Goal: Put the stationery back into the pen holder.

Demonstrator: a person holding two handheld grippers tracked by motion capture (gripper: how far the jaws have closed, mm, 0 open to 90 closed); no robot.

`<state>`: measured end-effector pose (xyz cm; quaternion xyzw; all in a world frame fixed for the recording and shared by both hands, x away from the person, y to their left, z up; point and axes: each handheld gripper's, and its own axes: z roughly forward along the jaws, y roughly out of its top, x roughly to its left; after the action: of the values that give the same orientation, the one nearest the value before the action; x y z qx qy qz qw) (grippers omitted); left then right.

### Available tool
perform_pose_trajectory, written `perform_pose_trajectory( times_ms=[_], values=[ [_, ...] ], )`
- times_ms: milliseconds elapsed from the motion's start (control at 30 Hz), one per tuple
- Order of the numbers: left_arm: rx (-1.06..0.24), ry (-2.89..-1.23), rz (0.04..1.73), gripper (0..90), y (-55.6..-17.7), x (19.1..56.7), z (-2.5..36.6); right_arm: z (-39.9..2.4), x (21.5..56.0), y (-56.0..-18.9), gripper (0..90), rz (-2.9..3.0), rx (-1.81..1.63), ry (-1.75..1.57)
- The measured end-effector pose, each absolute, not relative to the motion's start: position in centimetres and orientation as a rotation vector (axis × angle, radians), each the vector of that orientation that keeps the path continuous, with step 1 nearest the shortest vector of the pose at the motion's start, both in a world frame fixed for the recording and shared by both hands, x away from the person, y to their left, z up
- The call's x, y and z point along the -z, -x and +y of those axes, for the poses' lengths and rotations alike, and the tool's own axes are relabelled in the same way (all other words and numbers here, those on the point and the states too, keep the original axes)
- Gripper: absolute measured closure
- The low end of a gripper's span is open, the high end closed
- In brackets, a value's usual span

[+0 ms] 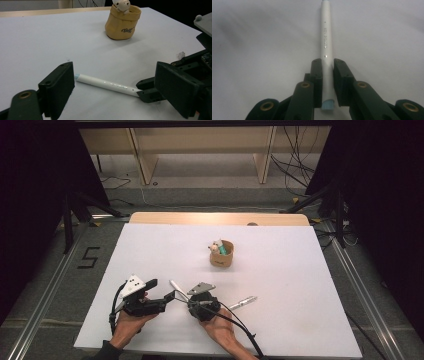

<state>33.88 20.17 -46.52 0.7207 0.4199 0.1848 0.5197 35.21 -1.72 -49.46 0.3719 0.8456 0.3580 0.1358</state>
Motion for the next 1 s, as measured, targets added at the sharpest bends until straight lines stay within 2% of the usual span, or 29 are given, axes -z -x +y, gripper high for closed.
perform_pose_trajectory(
  times_ms=[533, 1000],
  values=[
    [-0.416, -1.705, 1.038, 15.8, -34.1, 46.6, 20.4, -3.1, 48.1, -35.6, 79.6, 2.405, -1.149, -1.058],
    [-0.278, -1.645, 1.068, 15.8, -34.1, 46.1, 19.8, -5.9, 45.9, -34.8, 79.5, 2.305, -1.302, -1.005]
  ],
)
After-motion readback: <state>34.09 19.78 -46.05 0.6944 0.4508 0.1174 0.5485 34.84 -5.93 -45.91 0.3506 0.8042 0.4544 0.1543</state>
